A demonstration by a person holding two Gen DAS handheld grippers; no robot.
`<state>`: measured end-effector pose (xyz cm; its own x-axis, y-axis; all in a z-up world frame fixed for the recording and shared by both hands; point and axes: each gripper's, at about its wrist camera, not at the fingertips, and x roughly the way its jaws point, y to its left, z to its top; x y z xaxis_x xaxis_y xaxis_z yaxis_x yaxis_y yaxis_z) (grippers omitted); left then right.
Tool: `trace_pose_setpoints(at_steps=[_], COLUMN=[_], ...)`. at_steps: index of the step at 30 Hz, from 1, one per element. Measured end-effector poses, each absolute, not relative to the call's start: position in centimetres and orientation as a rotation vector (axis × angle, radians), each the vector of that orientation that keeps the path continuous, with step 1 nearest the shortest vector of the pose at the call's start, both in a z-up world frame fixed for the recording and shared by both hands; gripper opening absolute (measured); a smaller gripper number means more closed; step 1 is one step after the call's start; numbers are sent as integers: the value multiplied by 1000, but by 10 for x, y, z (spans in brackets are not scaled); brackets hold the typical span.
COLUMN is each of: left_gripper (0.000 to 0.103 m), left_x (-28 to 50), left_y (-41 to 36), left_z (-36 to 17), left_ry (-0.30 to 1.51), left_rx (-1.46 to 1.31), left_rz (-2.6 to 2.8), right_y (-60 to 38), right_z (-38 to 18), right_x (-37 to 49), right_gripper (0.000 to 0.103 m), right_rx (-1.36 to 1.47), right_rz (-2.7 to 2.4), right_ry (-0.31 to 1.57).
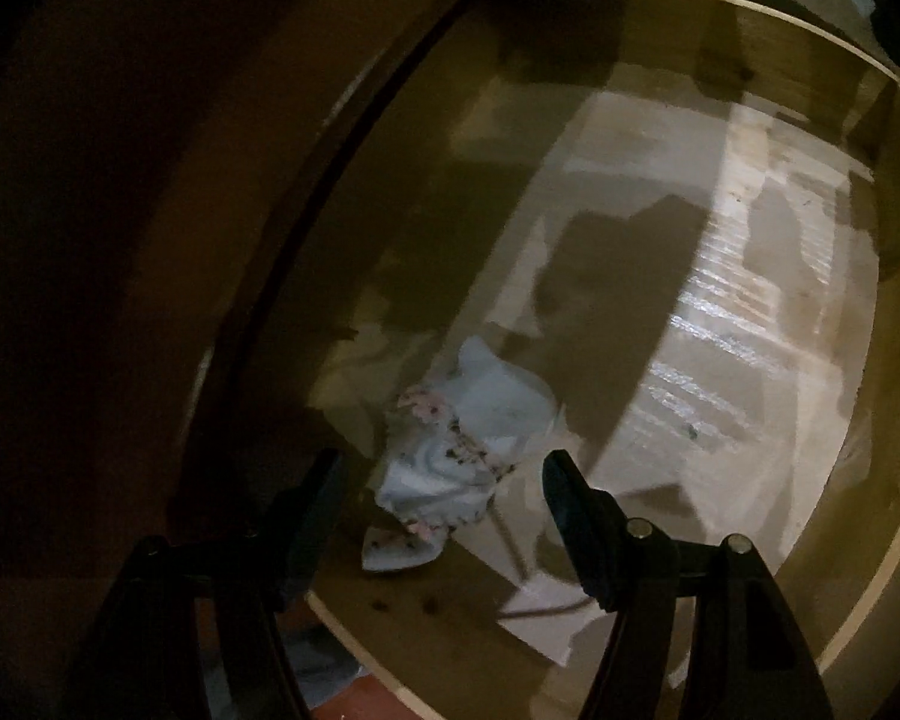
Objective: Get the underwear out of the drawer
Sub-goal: 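Lower the left tool into the drawer toward the white floral item, then grasp the white floral item with the left tool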
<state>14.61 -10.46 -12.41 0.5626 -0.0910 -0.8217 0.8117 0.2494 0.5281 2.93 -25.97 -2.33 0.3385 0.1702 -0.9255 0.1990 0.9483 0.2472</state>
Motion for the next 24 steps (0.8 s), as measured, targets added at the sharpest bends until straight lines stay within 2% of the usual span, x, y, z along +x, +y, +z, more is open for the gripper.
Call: trace_pose_setpoints(at_steps=[19,21,24], left_gripper=[68,64,47], left_x=[174,174,174], left_y=[-114,-115,-115], left_z=[-152,-152,-151], left_ry=[899,900,935], left_rx=[1084,1081,1056], left_rz=[-771,-784,-810], right_y=[-260,-259,-259], right_z=[-25,-25,-25], right_x=[32,32,32], right_gripper=[42,42,42], right_rx=[350,345,344], right_rz=[-9,-9,-11], right_ry=[1249,1248,1250])
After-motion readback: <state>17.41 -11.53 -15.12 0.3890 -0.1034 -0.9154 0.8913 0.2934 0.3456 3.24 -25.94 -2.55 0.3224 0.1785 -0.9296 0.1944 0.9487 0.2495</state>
